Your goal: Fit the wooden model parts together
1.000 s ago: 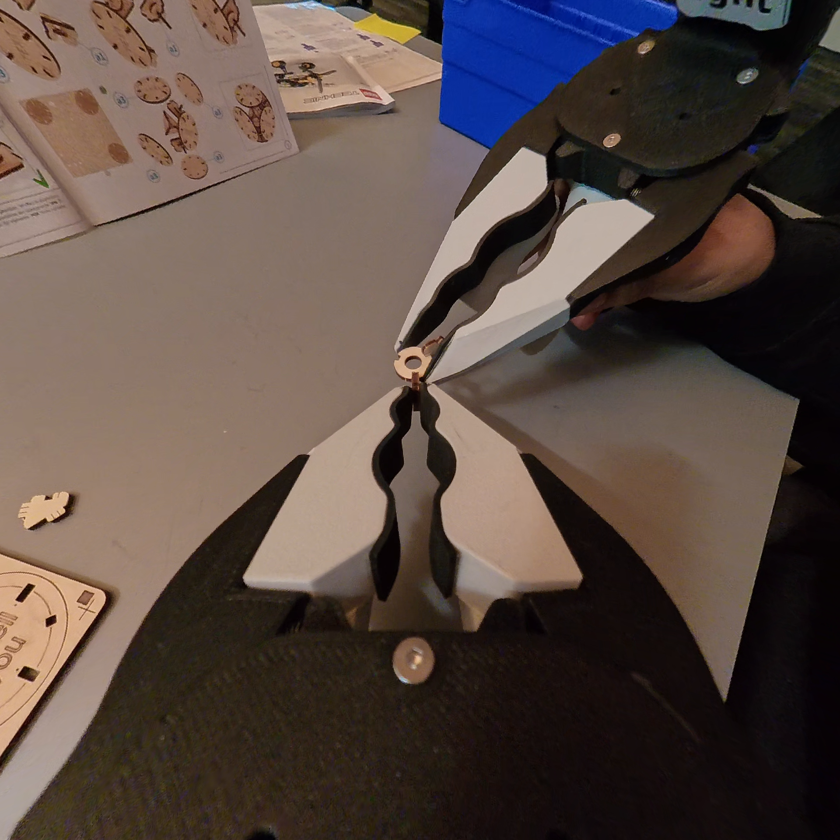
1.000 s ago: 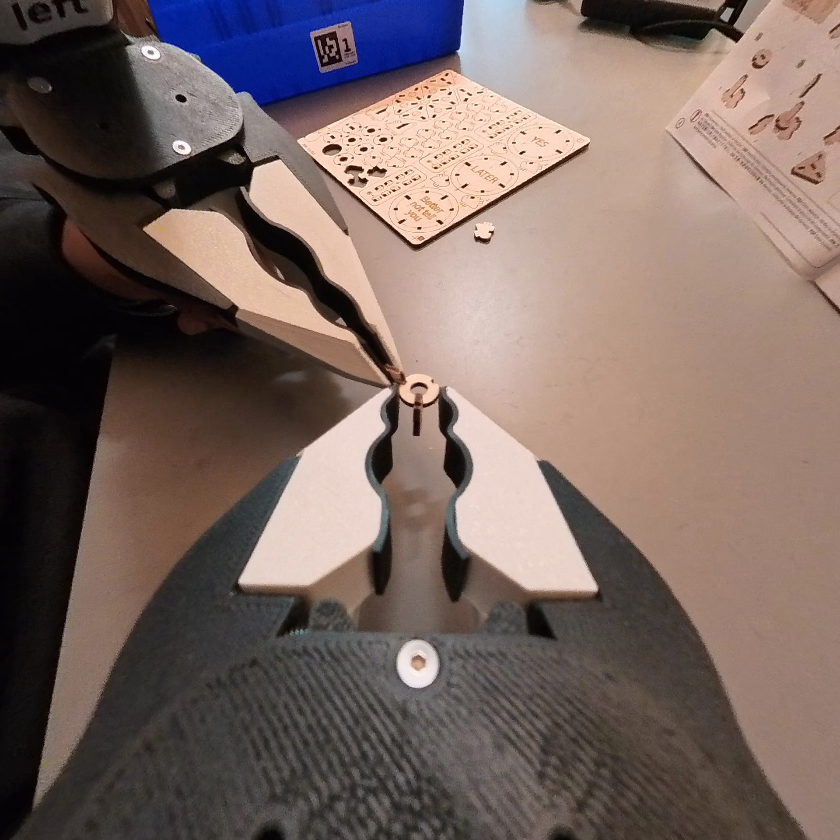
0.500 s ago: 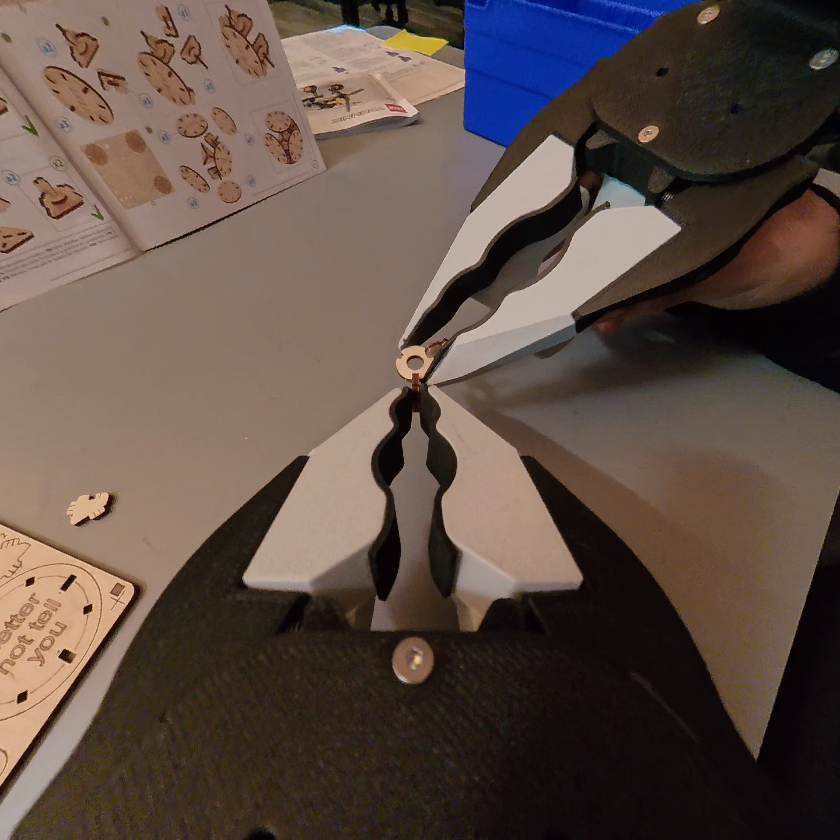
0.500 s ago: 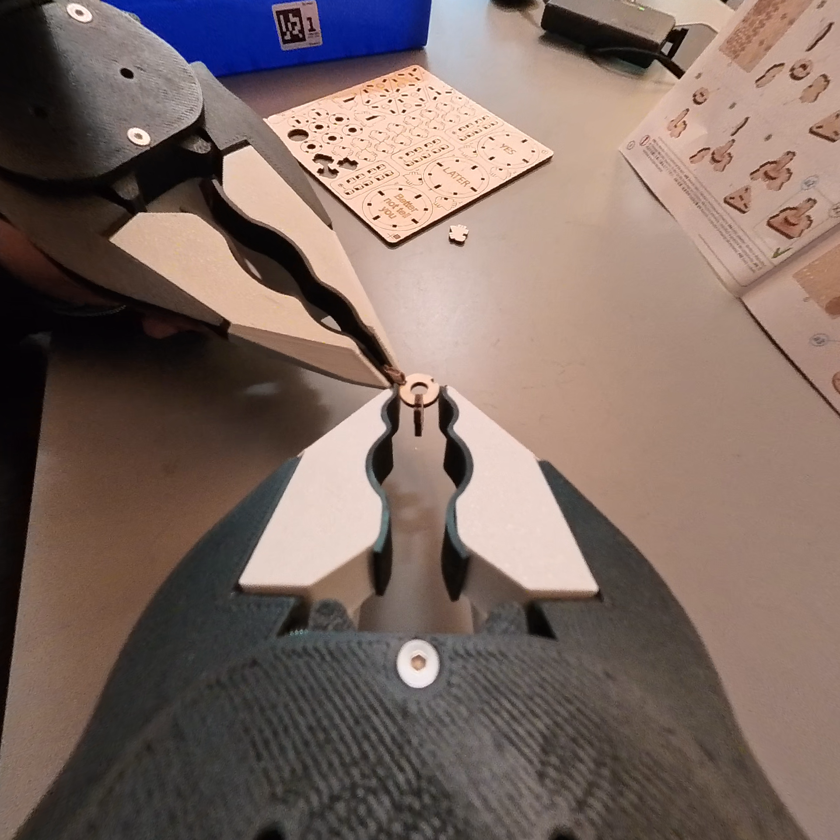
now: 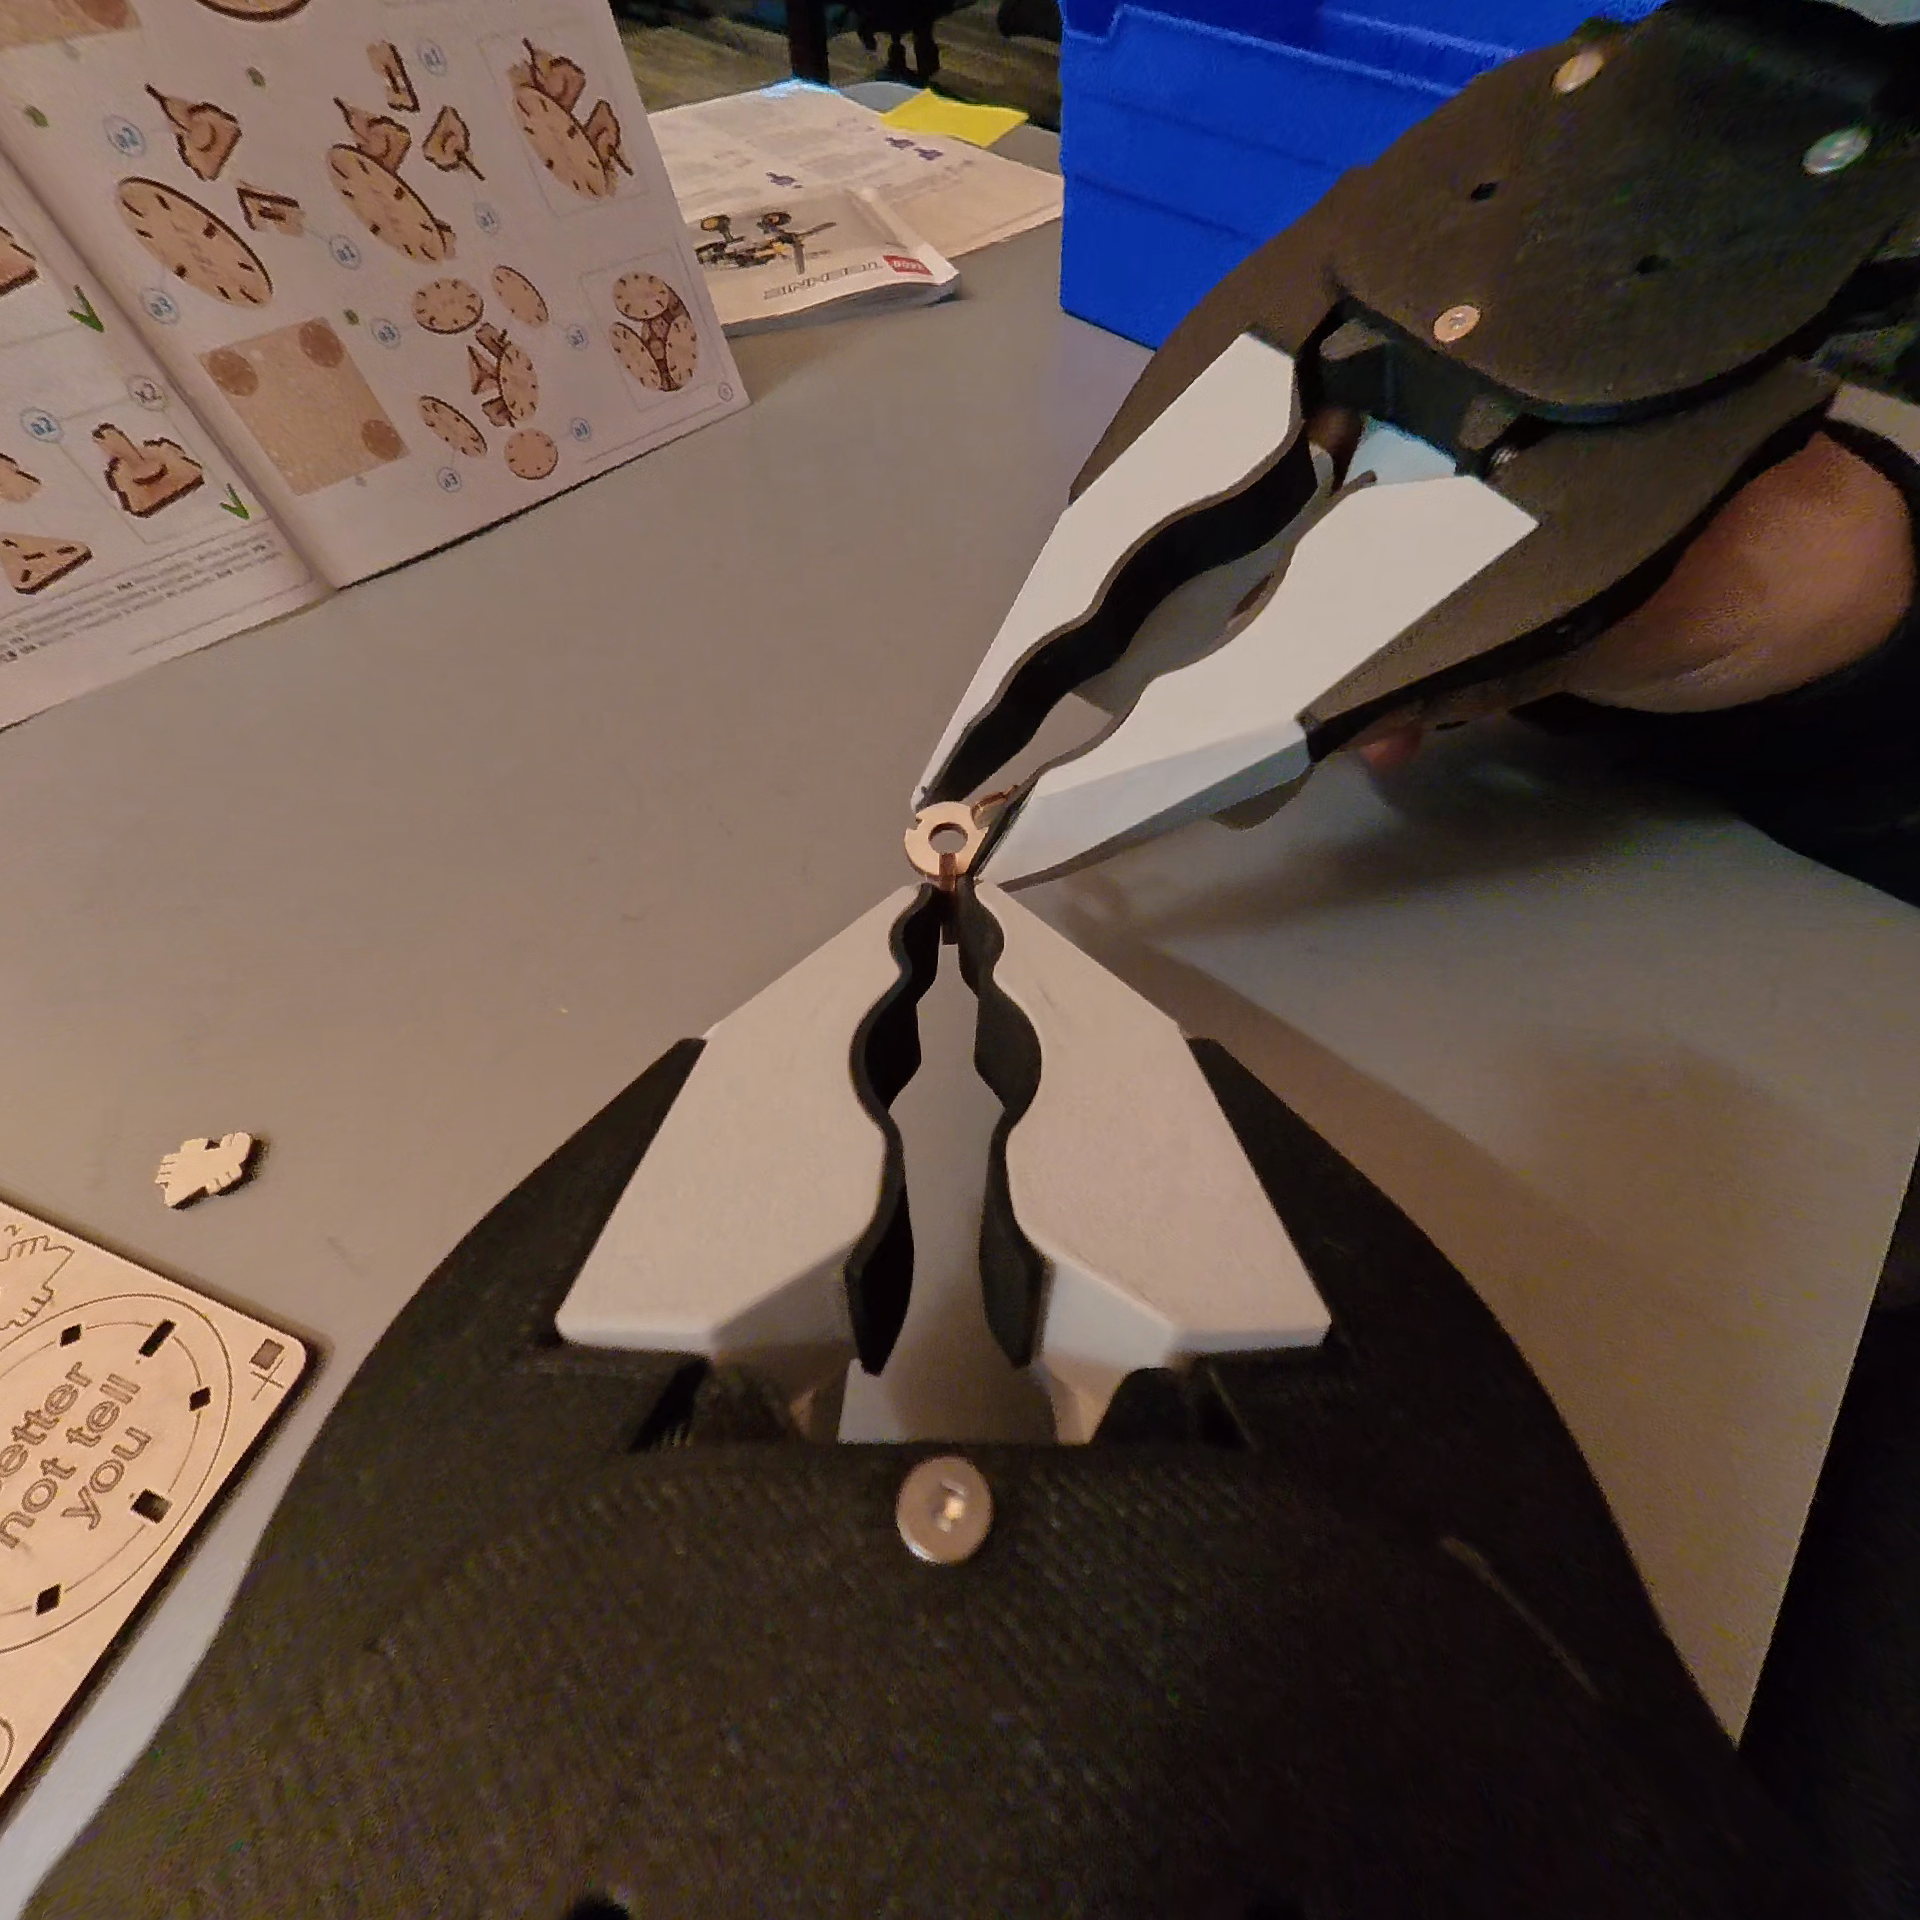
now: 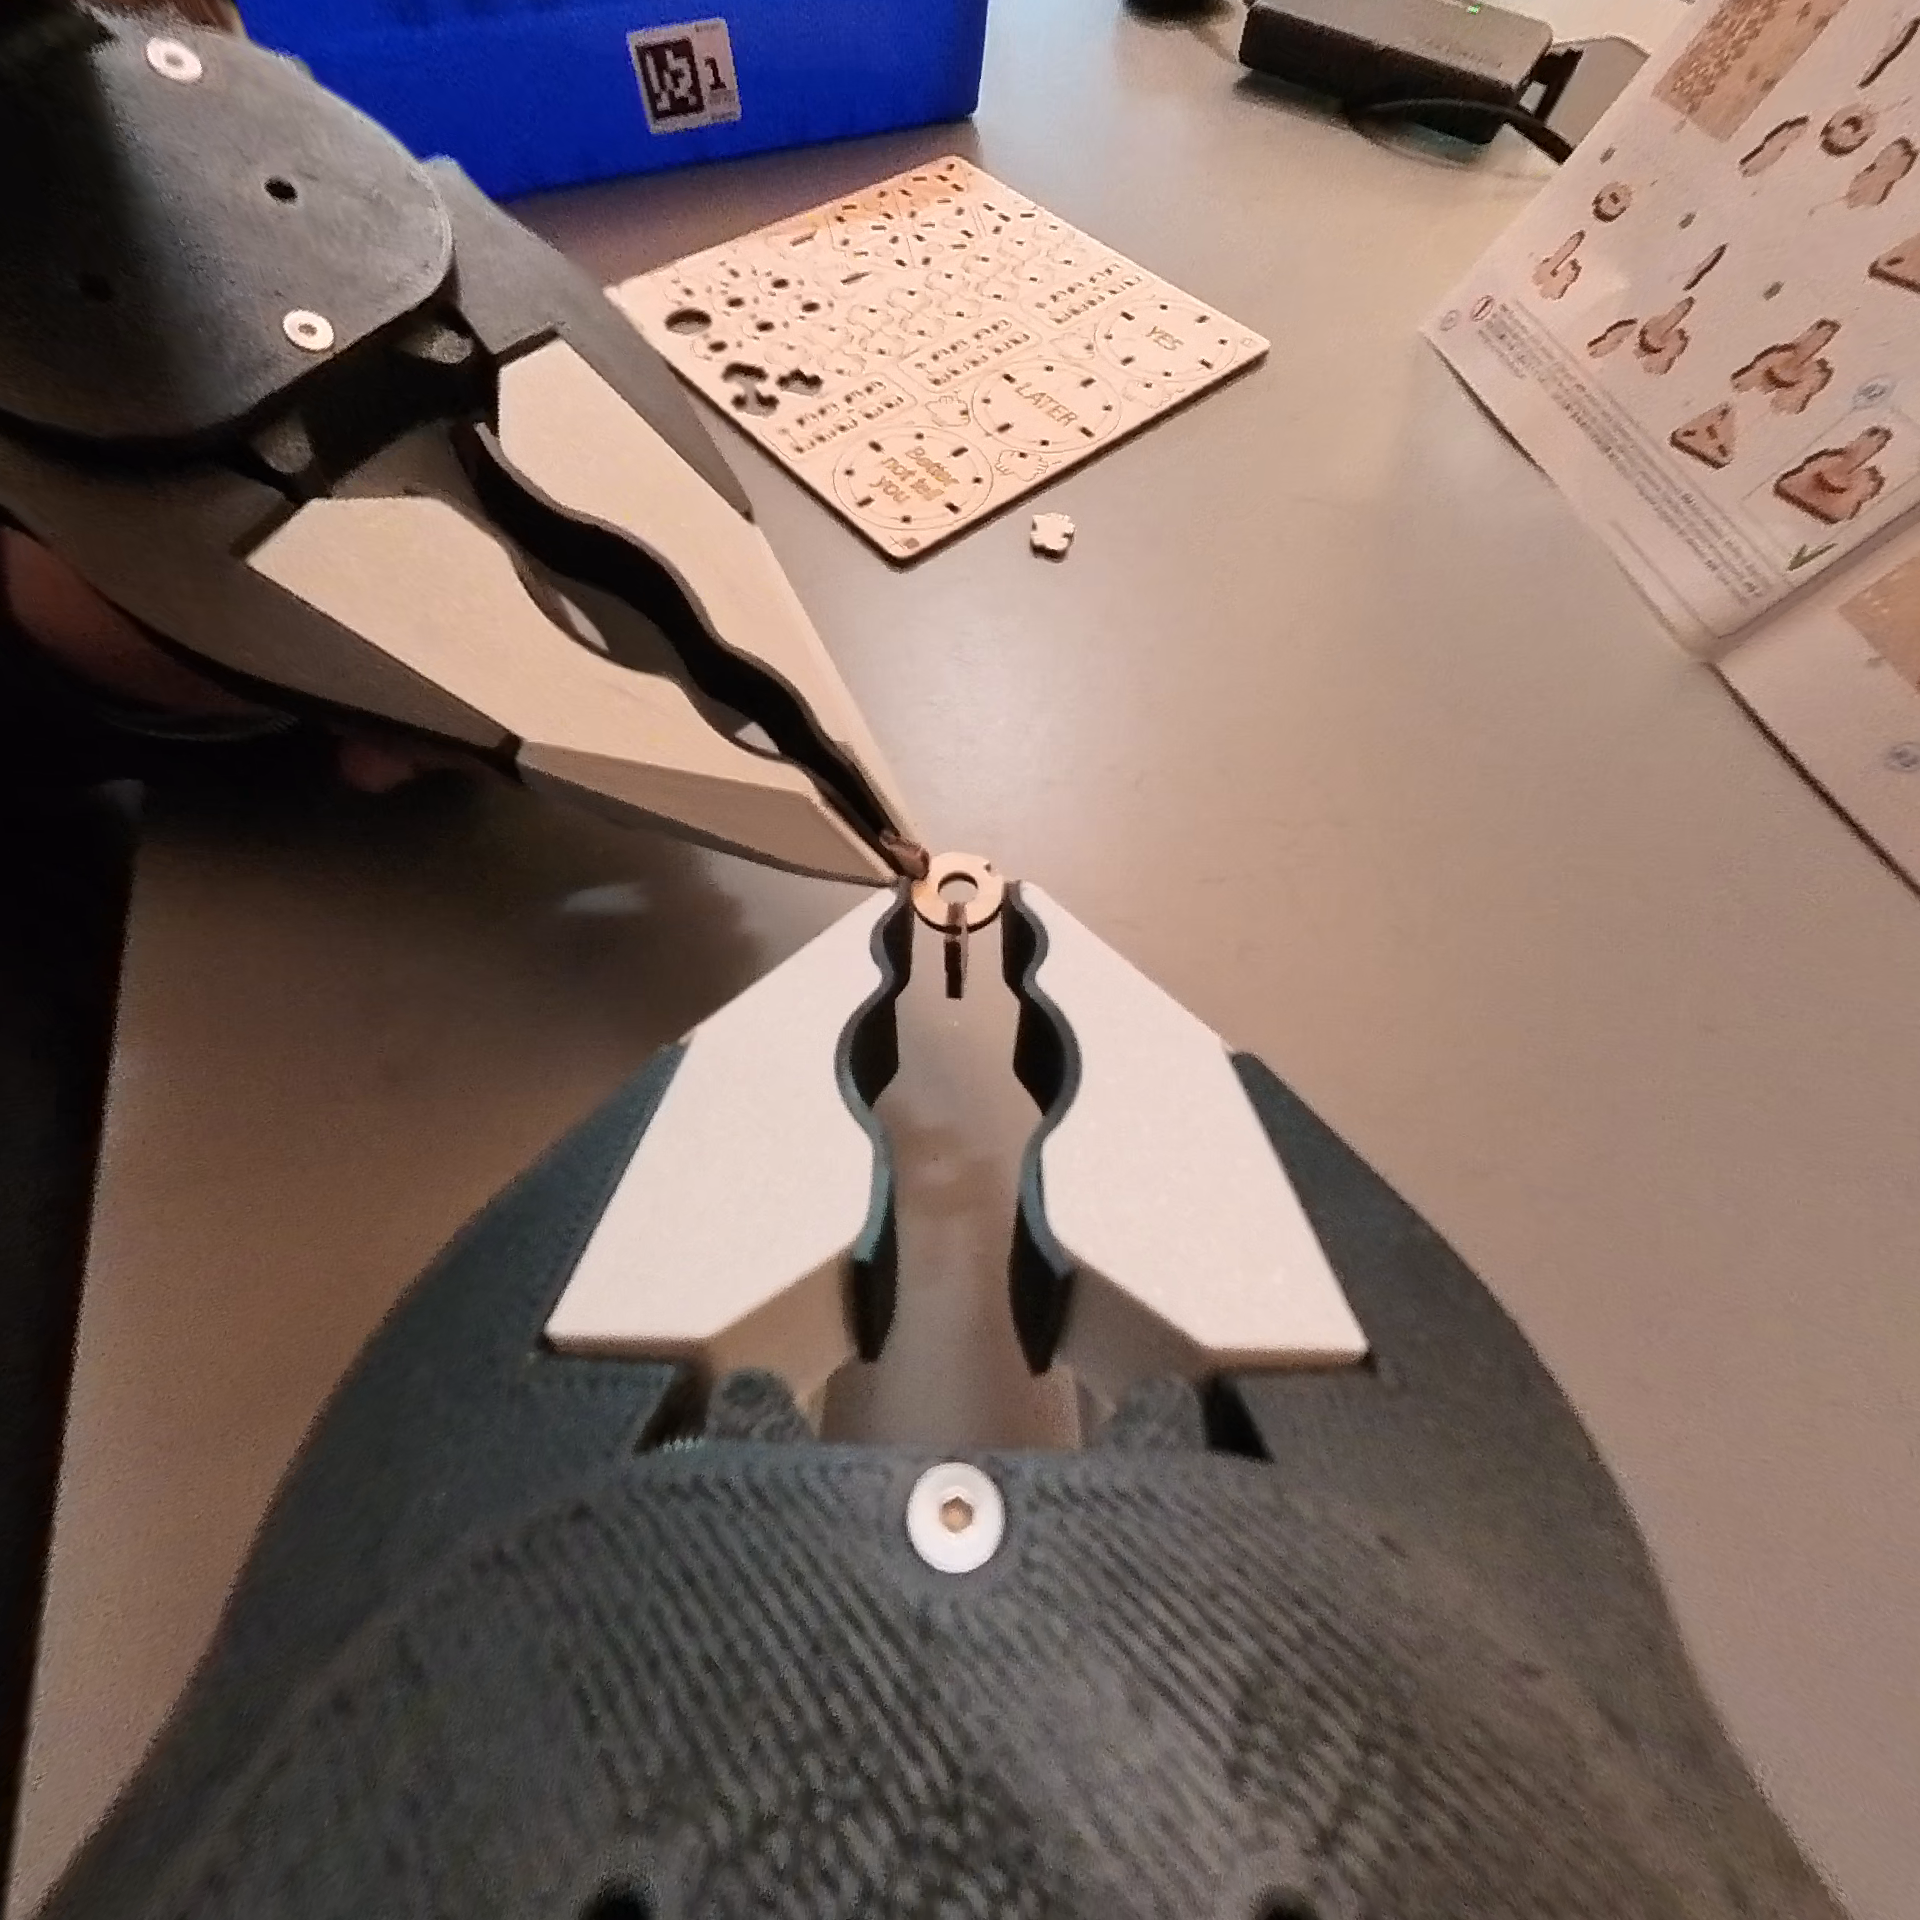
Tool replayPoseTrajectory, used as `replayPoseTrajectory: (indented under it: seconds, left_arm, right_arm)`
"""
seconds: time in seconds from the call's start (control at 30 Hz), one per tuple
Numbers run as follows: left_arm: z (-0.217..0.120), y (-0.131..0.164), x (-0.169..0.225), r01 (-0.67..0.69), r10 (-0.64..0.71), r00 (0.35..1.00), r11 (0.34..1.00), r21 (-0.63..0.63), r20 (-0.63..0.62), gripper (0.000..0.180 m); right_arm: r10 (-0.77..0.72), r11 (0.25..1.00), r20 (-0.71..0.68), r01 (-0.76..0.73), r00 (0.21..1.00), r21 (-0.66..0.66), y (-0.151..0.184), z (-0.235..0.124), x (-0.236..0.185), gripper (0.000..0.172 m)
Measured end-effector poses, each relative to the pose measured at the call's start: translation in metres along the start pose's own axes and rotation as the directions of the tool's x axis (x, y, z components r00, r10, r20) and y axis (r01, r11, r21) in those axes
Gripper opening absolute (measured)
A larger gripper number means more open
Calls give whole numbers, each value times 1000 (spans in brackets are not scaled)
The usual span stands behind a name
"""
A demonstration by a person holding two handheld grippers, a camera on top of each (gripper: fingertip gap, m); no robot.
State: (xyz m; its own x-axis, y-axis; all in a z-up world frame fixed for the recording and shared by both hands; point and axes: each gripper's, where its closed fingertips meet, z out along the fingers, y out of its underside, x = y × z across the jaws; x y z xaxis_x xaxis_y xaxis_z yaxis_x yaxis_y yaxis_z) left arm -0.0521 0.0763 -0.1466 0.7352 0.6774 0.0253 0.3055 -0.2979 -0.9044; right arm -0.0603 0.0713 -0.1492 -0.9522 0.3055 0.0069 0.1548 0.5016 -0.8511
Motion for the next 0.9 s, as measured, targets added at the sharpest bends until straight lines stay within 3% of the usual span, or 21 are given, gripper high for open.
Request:
replayPoseTrajectory:
  seconds: [0.07,0.13,0.23,0.37,0.53,0.67,0.9]
  left_arm:
    - [-1,-3,0,3,-4,1000,1000,21,1,1]
    - [-3,-5,-2,5,-5,1000,999,34,10,15]
    - [-3,-4,-2,30,-30,999,999,33,-12,16]
    - [-6,-7,2,47,-44,997,997,60,-56,0]
    - [-6,-7,1,53,-49,997,997,58,-61,0]
    - [-8,-8,-2,76,-71,995,994,73,-63,0]
    - [-14,-13,-10,213,-198,971,970,113,-134,0]
  right_arm:
    - [49,999,35,-49,998,13,-1,-1,0,15]
    - [75,997,57,-77,996,29,-2,-2,1,15]
    - [110,992,87,-115,990,48,-3,-4,2,15]
    - [132,989,113,-139,985,57,-4,-5,1,15]
    - [148,984,148,-160,978,75,-5,-5,0,15]
    - [218,962,231,-248,948,113,-11,-9,-1,27]
    - [167,961,247,-214,955,177,-18,-18,7,54]
